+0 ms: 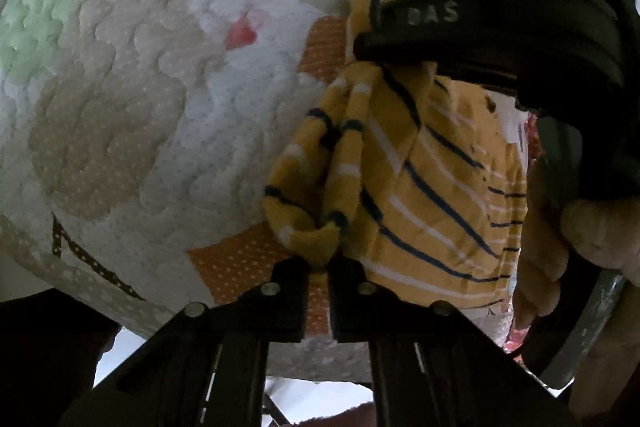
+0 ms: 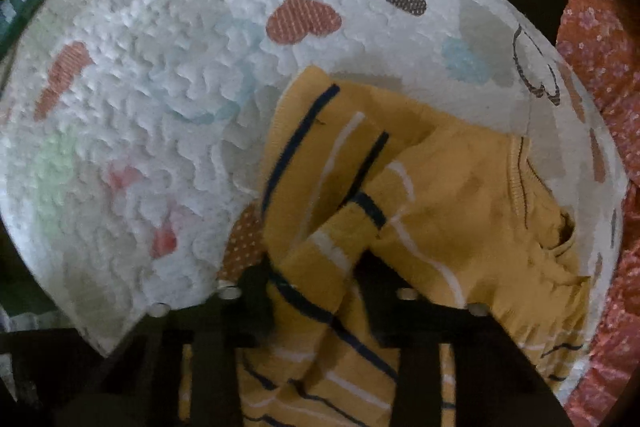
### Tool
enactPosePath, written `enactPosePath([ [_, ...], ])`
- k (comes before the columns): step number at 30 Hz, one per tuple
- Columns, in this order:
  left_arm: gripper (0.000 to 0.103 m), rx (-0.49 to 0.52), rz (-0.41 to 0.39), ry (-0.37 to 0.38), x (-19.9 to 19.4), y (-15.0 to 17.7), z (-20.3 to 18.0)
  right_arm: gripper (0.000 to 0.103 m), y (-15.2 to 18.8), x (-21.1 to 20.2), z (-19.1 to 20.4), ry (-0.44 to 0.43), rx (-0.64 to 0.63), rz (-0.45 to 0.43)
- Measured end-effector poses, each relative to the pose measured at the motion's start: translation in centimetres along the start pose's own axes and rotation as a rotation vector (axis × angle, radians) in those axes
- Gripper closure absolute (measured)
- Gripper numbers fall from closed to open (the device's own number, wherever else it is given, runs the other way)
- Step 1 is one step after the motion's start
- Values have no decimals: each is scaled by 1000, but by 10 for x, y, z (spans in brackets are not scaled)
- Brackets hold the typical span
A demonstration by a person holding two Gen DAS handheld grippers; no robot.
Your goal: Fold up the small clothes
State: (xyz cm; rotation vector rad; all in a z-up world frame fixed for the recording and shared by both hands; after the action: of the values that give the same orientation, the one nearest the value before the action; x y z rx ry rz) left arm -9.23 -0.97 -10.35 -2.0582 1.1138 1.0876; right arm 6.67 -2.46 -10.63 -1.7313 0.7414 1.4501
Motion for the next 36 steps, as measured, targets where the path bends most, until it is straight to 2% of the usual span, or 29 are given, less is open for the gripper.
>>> enactPosePath([
  [1,96,9,-7,3,-2,1,-3,82,3,-6,-2,-29,10,-16],
  [5,96,37,-54,41,-18,6,-23,85,15,-29,-19,-106,81,-87],
  [10,96,115,-107,21,-30,18,-57,85,36,-71,-53,-194,159,-202],
  [17,96,202,-85,10,-16,37,-128,86,68,-106,-112,-297,261,-327],
  [27,96,399,-42,-96,38,78,-231,89,147,-105,-226,-394,490,-414],
  [33,96,478,5,-146,78,95,-269,91,188,-82,-280,-421,619,-418],
  [36,96,512,17,-159,94,101,-280,91,197,-71,-301,-440,683,-400],
])
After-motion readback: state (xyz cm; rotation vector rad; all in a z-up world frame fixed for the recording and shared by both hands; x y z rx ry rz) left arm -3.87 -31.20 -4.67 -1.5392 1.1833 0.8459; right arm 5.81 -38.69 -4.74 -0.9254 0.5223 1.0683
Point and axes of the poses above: each gripper's, at about its wrist camera, not at the fingertips, and x roughly the way its jaws point, z to its left, y to its underside, the point moved 7 cm from there along x, roughly the way its jaws point, and after that the axes turned 3 degrees about -y, right-handed, at the moved point
